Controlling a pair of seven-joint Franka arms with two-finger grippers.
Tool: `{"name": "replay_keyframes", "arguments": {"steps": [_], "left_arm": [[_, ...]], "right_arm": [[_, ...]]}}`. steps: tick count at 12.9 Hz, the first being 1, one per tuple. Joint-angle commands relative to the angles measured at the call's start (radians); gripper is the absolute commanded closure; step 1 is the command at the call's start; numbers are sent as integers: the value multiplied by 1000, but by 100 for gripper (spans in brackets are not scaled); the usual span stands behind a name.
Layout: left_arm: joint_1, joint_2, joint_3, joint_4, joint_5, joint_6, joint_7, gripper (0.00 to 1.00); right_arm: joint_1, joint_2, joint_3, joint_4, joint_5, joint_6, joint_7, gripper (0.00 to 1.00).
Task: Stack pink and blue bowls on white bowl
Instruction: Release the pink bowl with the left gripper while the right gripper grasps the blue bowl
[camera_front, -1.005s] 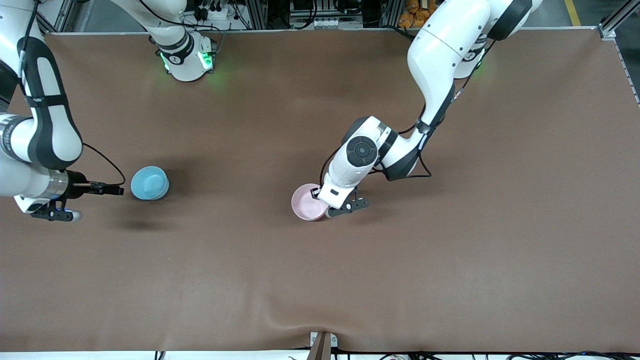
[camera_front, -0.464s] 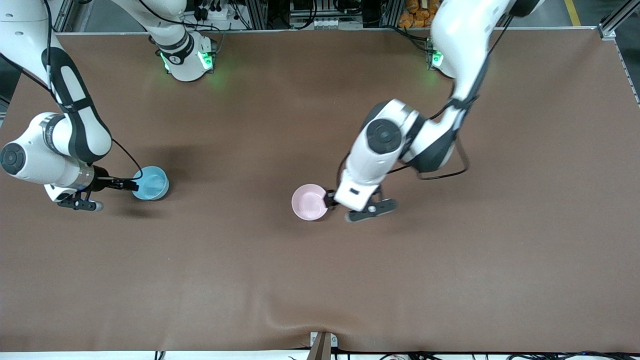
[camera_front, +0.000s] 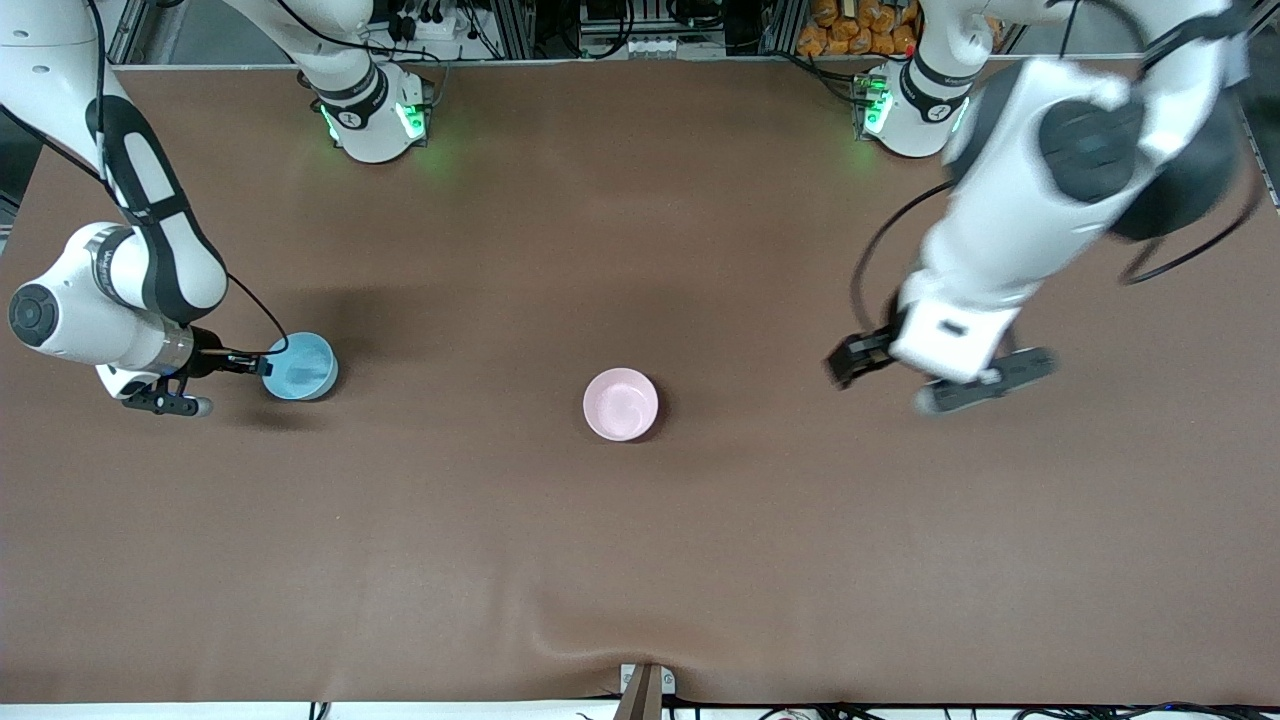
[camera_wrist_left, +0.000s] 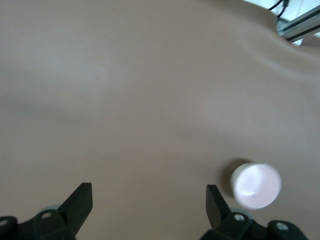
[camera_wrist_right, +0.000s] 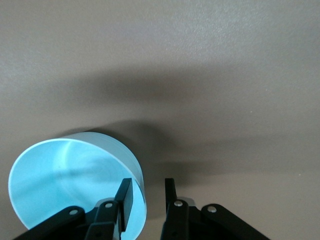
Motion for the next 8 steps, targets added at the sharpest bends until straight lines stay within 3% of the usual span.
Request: {"name": "replay_keyframes", "arguments": {"steps": [1, 2, 5, 8], "left_arm": [[80, -104, -12, -44, 16, -98, 151, 0], [109, -127, -12, -44, 16, -125, 189, 0], [189, -188, -10, -49, 16, -175, 306, 0], [237, -216, -10, -51, 16, -211, 377, 0]], "right_arm": [[-14, -18, 9, -36, 14, 30, -30, 87], [-11, -20, 9, -36, 14, 23, -30, 100], [3, -30, 19, 10, 18, -81, -18, 100], [31, -75, 42, 136, 153, -351, 5, 100]]}}
